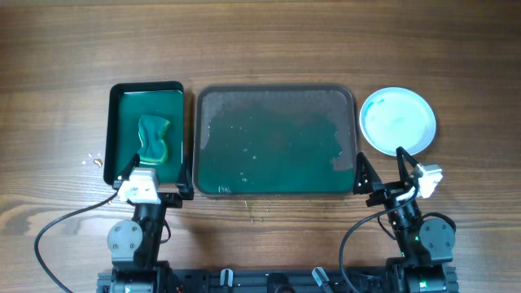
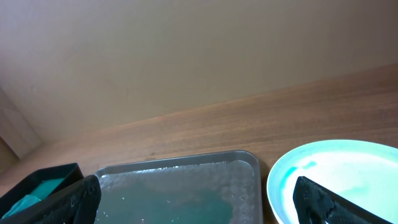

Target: Clean dirty plates on tray and stack at the side

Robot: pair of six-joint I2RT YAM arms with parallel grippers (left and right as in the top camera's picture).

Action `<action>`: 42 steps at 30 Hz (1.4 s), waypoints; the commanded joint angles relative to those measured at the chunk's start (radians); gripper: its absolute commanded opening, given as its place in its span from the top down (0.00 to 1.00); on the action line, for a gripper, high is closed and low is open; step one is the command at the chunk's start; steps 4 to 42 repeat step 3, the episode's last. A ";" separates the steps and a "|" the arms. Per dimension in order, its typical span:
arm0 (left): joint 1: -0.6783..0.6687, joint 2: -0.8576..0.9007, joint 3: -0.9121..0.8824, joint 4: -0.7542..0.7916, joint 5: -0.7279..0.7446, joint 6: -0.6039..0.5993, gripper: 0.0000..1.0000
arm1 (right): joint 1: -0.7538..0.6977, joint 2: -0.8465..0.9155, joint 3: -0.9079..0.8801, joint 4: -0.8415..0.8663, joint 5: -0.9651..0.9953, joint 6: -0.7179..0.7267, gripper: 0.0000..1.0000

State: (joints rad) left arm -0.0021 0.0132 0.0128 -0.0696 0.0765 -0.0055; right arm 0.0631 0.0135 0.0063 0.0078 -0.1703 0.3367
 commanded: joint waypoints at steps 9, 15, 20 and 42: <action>0.007 -0.008 -0.007 -0.002 -0.010 -0.002 0.00 | 0.006 -0.009 -0.001 0.003 0.018 0.007 0.00; 0.007 -0.008 -0.007 -0.002 -0.010 -0.002 0.00 | 0.006 -0.009 -0.001 0.003 0.018 0.007 0.00; 0.007 -0.008 -0.007 -0.002 -0.010 -0.002 0.00 | 0.006 -0.009 -0.001 0.003 0.018 0.007 0.00; 0.007 -0.008 -0.007 -0.002 -0.010 -0.002 0.00 | 0.006 -0.009 -0.001 0.003 0.018 0.007 0.00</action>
